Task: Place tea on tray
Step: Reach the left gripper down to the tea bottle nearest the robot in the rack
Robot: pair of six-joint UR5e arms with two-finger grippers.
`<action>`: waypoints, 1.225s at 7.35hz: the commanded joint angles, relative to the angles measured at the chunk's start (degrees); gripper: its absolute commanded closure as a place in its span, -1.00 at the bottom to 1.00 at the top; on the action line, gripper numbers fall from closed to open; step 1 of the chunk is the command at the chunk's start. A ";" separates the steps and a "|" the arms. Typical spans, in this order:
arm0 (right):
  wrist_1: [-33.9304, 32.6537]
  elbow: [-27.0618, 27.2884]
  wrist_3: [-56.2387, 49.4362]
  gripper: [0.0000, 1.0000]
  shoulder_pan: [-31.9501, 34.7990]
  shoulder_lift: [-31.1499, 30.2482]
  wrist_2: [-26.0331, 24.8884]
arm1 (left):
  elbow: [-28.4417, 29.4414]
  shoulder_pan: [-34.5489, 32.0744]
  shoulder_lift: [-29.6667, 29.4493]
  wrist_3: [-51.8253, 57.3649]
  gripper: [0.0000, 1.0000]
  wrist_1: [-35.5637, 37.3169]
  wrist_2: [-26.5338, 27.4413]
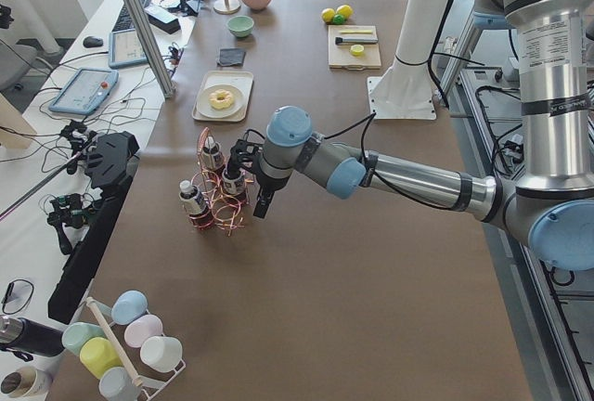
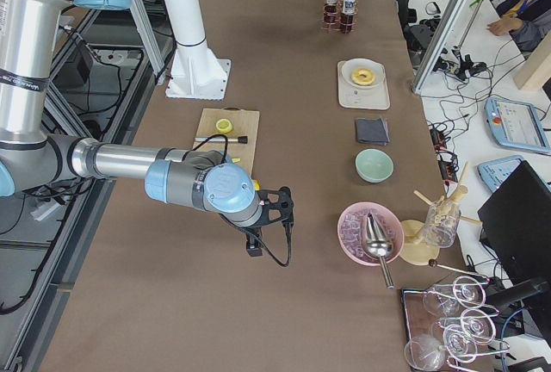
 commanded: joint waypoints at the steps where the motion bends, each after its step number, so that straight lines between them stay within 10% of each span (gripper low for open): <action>1: 0.09 -0.23 -0.67 -1.00 -0.03 -1.51 1.58 | 2.35 7.34 -2.65 -14.62 -0.94 -14.94 7.32; 4: 0.00 -0.76 -1.91 -1.00 -0.29 -1.16 1.49 | 2.72 18.77 -2.83 -25.40 -0.95 -22.64 21.64; 9: 0.00 -0.85 -1.82 -1.00 -0.20 -1.96 1.58 | 7.55 18.28 -7.04 -24.27 -0.94 -22.66 23.18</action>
